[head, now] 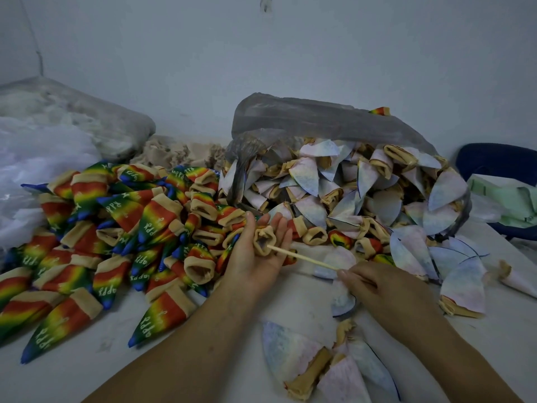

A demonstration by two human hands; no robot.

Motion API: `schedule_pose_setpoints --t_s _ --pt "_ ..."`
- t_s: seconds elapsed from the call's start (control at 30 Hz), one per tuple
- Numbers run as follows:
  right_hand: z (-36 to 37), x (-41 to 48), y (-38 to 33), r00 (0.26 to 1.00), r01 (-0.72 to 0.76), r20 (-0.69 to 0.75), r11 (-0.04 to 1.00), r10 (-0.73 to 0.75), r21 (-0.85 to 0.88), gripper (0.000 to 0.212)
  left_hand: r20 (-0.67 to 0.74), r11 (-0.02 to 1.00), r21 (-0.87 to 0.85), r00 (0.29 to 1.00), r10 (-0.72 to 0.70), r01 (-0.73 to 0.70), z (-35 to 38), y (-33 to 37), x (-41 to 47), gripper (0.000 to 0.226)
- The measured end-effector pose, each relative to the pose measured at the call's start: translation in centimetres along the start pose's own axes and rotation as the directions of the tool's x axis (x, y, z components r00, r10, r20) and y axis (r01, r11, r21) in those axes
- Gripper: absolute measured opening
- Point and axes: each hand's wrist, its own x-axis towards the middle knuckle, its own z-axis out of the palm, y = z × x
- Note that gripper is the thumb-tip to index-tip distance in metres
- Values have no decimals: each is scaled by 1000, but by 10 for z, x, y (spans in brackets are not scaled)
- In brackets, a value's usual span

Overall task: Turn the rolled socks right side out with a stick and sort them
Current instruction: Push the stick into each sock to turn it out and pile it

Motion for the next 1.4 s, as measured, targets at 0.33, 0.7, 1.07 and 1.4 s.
schedule_pose_setpoints --t_s 0.33,0.7,1.07,1.4 --pt "7 0 -14 970 142 -181 984 -159 -105 18 131 983 182 990 -41 17 0 -17 -4 28" --pt "19 6 -31 958 109 -252 986 -137 -123 28 128 995 62 988 -90 83 -3 -33 -2 48" --pt "18 24 -17 944 243 192 960 -267 139 28 73 943 311 993 96 -114 0 -32 -1 33" --pt "20 -5 -41 961 38 -257 970 -101 -239 43 37 972 225 997 63 -70 9 -40 -7 61"
